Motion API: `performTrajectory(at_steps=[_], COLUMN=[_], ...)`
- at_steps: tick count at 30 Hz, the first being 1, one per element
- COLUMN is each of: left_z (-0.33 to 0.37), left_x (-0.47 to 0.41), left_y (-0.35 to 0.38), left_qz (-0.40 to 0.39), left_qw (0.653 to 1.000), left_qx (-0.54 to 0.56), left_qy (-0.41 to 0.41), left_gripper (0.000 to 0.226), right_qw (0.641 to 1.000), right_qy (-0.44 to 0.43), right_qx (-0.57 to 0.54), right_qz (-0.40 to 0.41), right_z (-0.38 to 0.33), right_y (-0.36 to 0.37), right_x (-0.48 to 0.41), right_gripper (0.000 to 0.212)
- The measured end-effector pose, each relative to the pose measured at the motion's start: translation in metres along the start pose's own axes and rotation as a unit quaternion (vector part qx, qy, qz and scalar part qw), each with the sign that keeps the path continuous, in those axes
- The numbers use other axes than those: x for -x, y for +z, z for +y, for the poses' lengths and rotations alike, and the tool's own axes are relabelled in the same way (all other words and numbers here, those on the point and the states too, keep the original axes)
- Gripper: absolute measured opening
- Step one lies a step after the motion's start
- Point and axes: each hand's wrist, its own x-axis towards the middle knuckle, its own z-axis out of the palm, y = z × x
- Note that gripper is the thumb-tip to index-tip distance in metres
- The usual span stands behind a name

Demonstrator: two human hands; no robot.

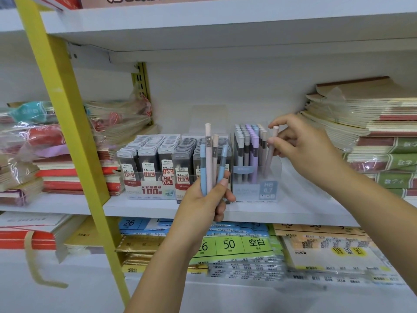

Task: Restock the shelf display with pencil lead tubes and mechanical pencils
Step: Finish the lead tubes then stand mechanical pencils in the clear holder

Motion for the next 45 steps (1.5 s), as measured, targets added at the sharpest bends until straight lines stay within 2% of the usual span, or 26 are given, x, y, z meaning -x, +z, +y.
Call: performTrajectory(at_steps=[5, 9, 14, 17, 19, 22, 25, 27, 30, 33, 36, 40, 45], left_z=[0.000, 0.003, 0.006, 0.007, 0.007, 0.007, 0.008, 0.009, 0.010, 0.008, 0.004, 0.003, 0.001], left_x=[0.001, 0.001, 0.004, 0.004, 0.005, 0.006, 0.007, 0.008, 0.009, 0.007, 0.004, 0.001, -0.001], left_y=[0.001, 0.002, 0.005, 0.007, 0.008, 0.009, 0.009, 0.008, 0.008, 0.006, 0.004, 0.003, 0.005], left_qz=[-0.003, -0.009, -0.019, -0.031, -0.046, -0.068, -0.086, -0.096, -0.094, -0.048, -0.021, 0.002, -0.004], left_qw=[1.000, 1.000, 1.000, 1.000, 0.999, 0.998, 0.996, 0.995, 0.995, 0.999, 1.000, 1.000, 1.000], left_qx=[-0.003, -0.004, 0.002, 0.006, 0.007, 0.007, -0.003, -0.003, 0.005, -0.015, -0.012, -0.005, -0.005], left_qy=[-0.001, -0.005, 0.001, 0.003, 0.005, 0.007, 0.003, -0.002, -0.015, -0.007, -0.004, -0.016, -0.025], left_gripper=[0.018, 0.015, 0.014, 0.013, 0.013, 0.016, 0.020, 0.027, 0.037, 0.017, 0.011, 0.011, 0.016], right_qw=[0.997, 0.988, 0.989, 0.988, 0.990, 0.989, 0.966, 0.957, 0.948, 0.946, 0.953, 0.977, 0.990], right_qy=[-0.016, -0.045, 0.005, -0.019, -0.038, 0.021, 0.063, 0.059, 0.048, 0.006, -0.072, -0.123, -0.091], right_qx=[0.063, 0.139, 0.145, 0.107, 0.029, -0.146, -0.244, -0.280, -0.312, -0.291, -0.229, -0.081, 0.063], right_qz=[0.028, 0.060, 0.041, 0.111, 0.130, 0.019, -0.063, -0.045, 0.042, 0.143, 0.187, 0.156, 0.083], right_z=[0.004, 0.007, 0.011, 0.000, -0.012, -0.032, -0.038, -0.040, -0.038, -0.034, -0.032, -0.025, -0.010], right_y=[0.006, 0.012, 0.021, 0.022, 0.024, 0.028, 0.031, 0.031, 0.025, 0.004, -0.014, -0.018, -0.002], right_x=[-0.003, -0.005, -0.002, 0.011, 0.023, 0.033, 0.034, 0.035, 0.034, 0.025, 0.016, 0.009, 0.005], right_gripper=[0.028, 0.023, 0.028, 0.024, 0.016, 0.023, 0.031, 0.025, 0.020, 0.020, 0.023, 0.020, 0.021])
